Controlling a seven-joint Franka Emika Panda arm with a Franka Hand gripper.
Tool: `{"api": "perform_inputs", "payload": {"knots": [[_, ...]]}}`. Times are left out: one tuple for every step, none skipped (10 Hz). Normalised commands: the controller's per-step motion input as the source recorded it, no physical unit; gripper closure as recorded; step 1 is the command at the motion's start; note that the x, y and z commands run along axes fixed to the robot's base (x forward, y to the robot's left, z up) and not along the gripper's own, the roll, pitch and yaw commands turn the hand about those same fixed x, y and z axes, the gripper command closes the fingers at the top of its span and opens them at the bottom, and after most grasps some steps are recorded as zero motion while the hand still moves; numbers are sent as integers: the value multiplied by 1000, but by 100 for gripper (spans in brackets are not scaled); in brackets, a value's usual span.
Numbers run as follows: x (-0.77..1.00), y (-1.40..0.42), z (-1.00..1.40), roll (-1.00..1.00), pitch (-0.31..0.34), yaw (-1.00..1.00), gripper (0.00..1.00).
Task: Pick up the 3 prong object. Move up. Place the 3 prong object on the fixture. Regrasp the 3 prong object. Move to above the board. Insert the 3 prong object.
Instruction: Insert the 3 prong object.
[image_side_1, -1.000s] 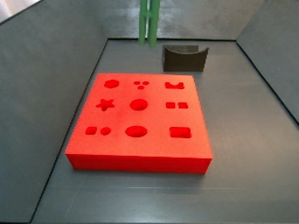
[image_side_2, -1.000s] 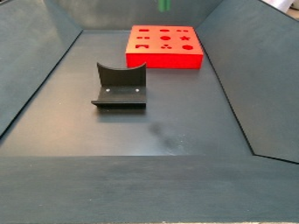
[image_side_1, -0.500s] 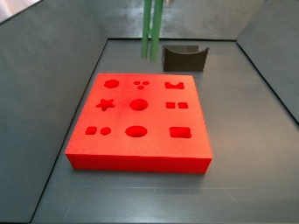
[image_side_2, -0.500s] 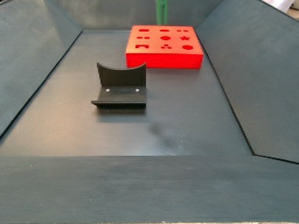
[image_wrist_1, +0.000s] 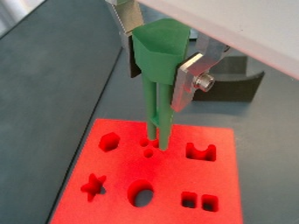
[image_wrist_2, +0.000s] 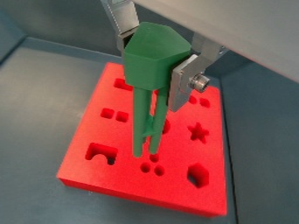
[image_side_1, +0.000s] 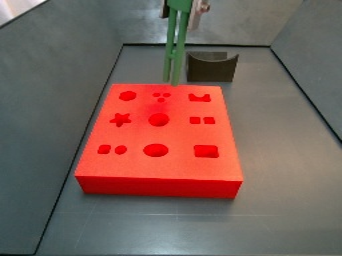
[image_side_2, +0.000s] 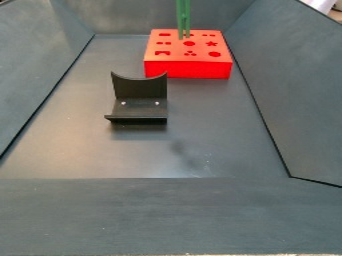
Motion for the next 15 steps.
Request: {"api": "perform_inputs", "payload": {"knots": [[0,0,-249,0,54,-957,100],[289,0,0,0,10,-129,100],[-23,23,-54,0,0,-71,100],[-3,49,-260,-19,0,-869,100],[-26,0,-246,-24,13,-934,100],[-9,0,-20,16,0,0,100],[-260,3,-117,0,0,-131,100],[-497,111,-77,-24,0,-377,100],[0,0,0,0,-4,0,100],[-120,94,6,-69,-43,0,100],[-17,0,0,-74,-73,-71,100],[197,0,-3,-13,0,-214,100],[126,0,-14,-19,0,-154,100],[0,0,0,-10,0,0,100],[0,0,-17,-20,0,0,100]]}}
